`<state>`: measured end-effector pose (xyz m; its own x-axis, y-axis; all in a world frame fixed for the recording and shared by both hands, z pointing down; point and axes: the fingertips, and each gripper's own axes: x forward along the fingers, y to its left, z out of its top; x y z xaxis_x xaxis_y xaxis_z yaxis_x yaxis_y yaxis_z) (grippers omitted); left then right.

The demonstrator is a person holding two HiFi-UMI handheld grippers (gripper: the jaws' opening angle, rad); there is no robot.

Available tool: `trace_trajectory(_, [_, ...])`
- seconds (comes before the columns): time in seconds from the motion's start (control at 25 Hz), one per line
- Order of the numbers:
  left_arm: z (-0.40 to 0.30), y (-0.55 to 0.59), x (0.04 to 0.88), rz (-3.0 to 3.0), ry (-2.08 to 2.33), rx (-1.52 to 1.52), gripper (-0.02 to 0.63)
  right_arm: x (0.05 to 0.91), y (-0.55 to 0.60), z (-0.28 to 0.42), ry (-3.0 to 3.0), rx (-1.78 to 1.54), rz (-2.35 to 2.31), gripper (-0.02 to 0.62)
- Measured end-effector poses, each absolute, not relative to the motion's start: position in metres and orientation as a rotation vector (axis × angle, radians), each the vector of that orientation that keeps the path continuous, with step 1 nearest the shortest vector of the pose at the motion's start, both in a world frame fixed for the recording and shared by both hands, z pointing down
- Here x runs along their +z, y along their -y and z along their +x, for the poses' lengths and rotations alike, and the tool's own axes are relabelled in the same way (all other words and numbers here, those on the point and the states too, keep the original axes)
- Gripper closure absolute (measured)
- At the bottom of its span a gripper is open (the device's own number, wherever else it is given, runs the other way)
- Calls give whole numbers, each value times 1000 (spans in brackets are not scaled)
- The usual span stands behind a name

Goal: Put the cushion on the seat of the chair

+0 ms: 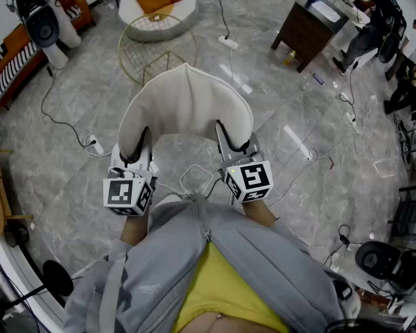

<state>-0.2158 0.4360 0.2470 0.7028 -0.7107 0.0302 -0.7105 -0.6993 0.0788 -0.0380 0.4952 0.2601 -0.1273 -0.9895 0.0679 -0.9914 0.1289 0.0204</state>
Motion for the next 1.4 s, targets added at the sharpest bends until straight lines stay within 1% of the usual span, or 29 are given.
trace_trajectory(0.28, [-205,-435,251,2816,1187,-10,540,266,-492,-25,2343,64,2023,531])
trace_trajectory(0.56, [-202,-385,272,2781,1175,-14,540,283,-445,-23,2317,87,2011,529])
trace_trajectory(0.8, [-181,-294,278,2788,1148,-49,540,285,-354,-2,2299,65,2016,529])
trace_trajectory(1.16, [-188,-119,272,2784,1145,-59,540,276,-180,-4,2300,54,1992,528])
trace_trajectory(1.4, [-176,-44,287,2789,1101,-38,540,289,-111,6,2261,85,2025,528])
